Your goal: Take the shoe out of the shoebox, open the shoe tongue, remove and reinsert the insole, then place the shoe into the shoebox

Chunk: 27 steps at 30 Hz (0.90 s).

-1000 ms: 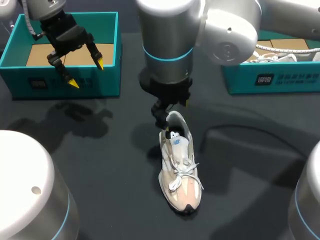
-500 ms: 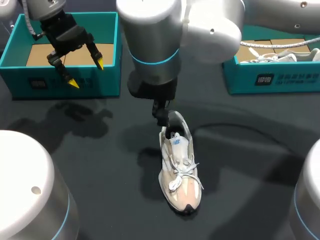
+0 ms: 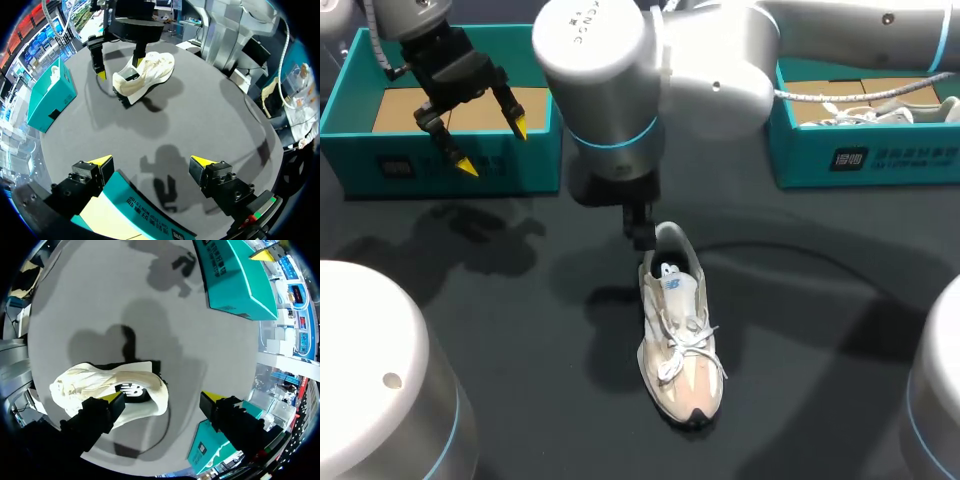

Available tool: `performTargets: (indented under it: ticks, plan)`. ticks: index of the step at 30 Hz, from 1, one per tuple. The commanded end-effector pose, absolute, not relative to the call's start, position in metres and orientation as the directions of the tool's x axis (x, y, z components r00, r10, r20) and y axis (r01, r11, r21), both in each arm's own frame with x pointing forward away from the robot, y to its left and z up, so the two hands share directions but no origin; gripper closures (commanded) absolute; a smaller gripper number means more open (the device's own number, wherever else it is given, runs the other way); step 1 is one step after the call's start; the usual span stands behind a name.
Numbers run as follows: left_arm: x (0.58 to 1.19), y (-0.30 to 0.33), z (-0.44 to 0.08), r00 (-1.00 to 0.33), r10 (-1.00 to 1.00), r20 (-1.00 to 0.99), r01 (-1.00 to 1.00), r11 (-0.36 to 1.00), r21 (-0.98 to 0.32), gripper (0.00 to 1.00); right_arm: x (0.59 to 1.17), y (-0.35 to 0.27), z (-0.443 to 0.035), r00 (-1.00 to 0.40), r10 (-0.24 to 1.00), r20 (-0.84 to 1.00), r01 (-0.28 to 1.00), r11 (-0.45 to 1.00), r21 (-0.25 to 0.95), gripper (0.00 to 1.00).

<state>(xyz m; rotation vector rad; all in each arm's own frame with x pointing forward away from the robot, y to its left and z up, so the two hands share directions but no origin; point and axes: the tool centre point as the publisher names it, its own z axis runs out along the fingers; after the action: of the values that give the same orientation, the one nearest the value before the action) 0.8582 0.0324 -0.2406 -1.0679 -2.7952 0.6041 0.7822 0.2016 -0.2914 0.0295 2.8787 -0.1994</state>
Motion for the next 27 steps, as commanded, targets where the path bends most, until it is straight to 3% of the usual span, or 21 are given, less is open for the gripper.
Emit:
performTargets:
  ticks: [1, 13, 27]
  plan:
    - [0.858, 0.033, -0.24, -0.752, 0.657, -0.057, 0.623, 0.678, -0.391, 0.0, 0.784, 0.191, -0.301, -0.968, -0.018, -0.249, 0.008, 0.995, -0.102, 0.0]
    - [0.858, 0.033, -0.24, -0.752, 0.657, -0.057, 0.623, 0.678, -0.391, 0.0, 0.798, 0.181, -0.327, -0.973, -0.076, -0.218, -0.059, 0.995, -0.086, 0.0]
    - [0.858, 0.033, -0.24, -0.752, 0.657, -0.057, 0.623, 0.678, -0.391, 0.0, 0.805, 0.178, -0.357, -0.973, -0.134, -0.187, -0.125, 0.991, -0.057, 0.13]
